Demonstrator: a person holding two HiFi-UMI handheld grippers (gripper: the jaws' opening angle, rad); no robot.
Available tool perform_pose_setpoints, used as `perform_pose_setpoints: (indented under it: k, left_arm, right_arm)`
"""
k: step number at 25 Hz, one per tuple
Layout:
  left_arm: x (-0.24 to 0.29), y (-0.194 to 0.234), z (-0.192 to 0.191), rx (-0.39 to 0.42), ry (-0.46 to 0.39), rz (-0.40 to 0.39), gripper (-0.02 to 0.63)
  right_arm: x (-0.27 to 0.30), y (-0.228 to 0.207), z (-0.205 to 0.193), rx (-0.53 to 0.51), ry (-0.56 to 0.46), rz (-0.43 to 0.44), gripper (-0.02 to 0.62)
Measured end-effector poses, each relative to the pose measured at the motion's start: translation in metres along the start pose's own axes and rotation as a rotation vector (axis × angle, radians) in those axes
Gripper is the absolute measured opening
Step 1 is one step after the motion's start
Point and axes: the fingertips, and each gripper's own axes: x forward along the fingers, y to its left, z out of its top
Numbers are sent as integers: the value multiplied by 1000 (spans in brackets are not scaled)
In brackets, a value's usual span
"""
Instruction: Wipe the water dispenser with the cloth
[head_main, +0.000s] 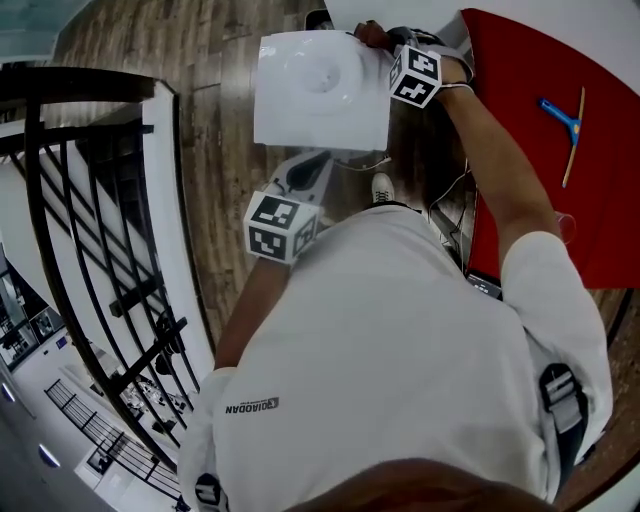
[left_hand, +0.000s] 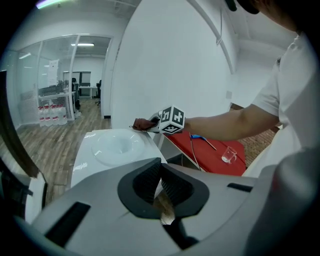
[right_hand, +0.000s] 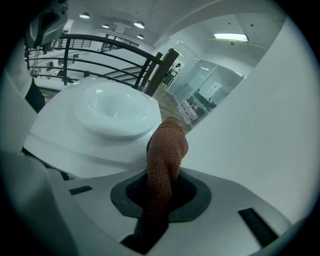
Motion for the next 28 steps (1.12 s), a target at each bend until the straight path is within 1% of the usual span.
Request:
perform_pose_setpoints:
  k: [4,6,14,22,28]
  left_arm:
    - [-3,7,0,-71,-28,2,-5]
    - [-6,10,-2,-88,-33,5,-3]
    - [-16,8,-6,-69,-39,0,-3]
    - [-22,5,-12,-50,-37,-29,-3]
    - [-24,3,-15,-51,-38,-58,-3]
  right_arm:
    - [5,4,-1,-72,17,2,51]
    - [4,8,-2,-94,25,5,51]
    - [-5,31,-2,-152,46,16,51]
    - [-19,54,0,-169,51,21,51]
    - [-35,77,-1,-237,54,43,51]
